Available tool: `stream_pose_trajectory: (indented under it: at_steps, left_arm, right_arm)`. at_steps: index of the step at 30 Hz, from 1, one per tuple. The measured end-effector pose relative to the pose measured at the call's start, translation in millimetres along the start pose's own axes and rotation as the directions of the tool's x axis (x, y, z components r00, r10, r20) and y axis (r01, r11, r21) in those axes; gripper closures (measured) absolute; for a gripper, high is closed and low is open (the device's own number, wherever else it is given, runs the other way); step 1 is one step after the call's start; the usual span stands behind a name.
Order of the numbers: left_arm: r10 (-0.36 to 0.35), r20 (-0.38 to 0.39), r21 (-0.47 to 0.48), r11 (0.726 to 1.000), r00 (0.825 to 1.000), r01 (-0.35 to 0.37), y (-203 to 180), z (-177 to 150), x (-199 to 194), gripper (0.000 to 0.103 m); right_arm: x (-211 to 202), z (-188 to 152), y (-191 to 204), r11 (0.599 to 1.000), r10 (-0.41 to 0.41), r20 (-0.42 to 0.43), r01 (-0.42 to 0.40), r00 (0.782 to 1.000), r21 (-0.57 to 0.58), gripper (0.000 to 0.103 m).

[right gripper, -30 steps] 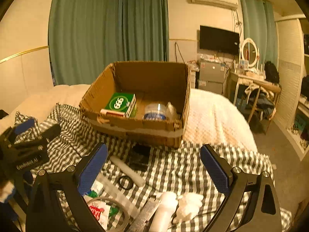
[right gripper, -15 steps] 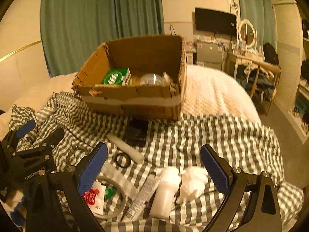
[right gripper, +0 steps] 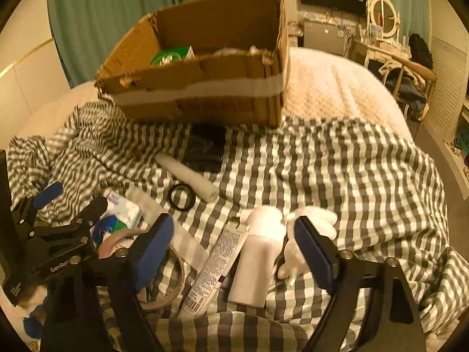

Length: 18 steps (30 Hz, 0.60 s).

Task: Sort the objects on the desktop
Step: 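Grasp the blue Vinda tissue pack with the left gripper while the right grasps the white toothpaste tube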

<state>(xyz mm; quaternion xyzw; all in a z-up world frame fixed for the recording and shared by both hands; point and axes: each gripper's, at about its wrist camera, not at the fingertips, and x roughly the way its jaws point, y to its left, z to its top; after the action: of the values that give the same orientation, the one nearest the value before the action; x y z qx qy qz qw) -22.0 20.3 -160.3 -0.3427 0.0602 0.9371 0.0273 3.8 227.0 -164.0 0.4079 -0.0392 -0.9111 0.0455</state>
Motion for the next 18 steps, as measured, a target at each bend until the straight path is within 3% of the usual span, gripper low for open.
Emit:
stream_pose_trajectory:
  at_steps: [4, 8, 18]
  left_arm:
    - [-0.016, -0.07, -0.032, 0.999, 0.997, 0.014, 6, -4, 10, 0.0]
    - [-0.04, -0.104, -0.021, 0.999, 0.994, 0.038, 1, -6, 14, 0.0]
    - [-0.099, -0.192, -0.037, 0.995, 0.976, 0.094, -5, -3, 32, 0.0]
  right_arm:
    - [12, -6, 7, 1.0, -0.007, -0.077, 0.005, 0.997, -0.025, 0.039]
    - [22, -10, 10, 0.999, 0.009, -0.131, -0.013, 0.991, -0.034, 0.047]
    - [45, -13, 12, 0.999, -0.02, -0.216, 0.012, 0.976, -0.036, 0.043]
